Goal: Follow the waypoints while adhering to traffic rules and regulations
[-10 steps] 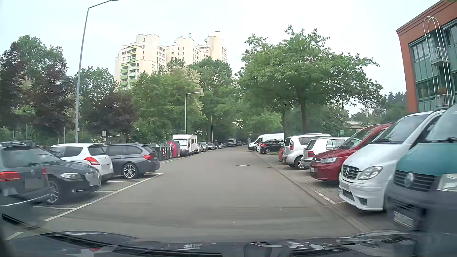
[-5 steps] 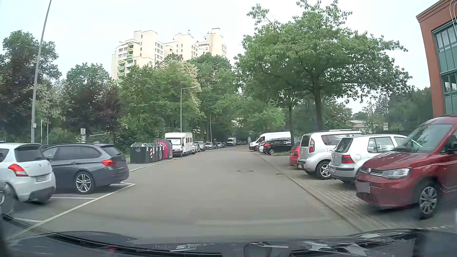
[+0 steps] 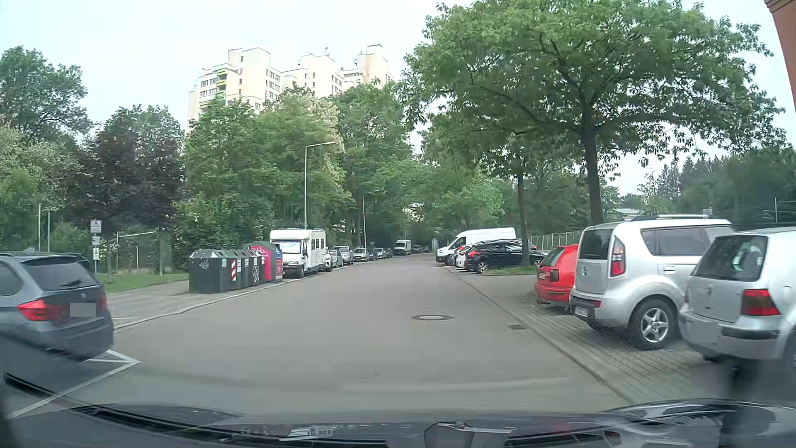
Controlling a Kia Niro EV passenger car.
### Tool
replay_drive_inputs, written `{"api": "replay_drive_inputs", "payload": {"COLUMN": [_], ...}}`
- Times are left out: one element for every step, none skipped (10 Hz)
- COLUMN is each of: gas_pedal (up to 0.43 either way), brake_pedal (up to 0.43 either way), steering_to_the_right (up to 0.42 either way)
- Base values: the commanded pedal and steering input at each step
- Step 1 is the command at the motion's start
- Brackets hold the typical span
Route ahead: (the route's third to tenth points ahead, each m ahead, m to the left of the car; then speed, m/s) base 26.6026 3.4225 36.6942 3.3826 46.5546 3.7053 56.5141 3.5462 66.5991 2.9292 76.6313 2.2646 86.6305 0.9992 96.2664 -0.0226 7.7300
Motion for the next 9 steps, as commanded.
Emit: {"api": "replay_drive_inputs", "payload": {"gas_pedal": [0.047,0.047,0.047,0.059,0.059,0.059,0.059,0.059,0.059], "brake_pedal": [0.000,0.000,0.000,0.000,0.000,0.000,0.000,0.000,0.000], "steering_to_the_right": [-0.001,-0.001,-0.001,-0.002,-0.002,-0.002,-0.003,-0.003,-0.003]}}
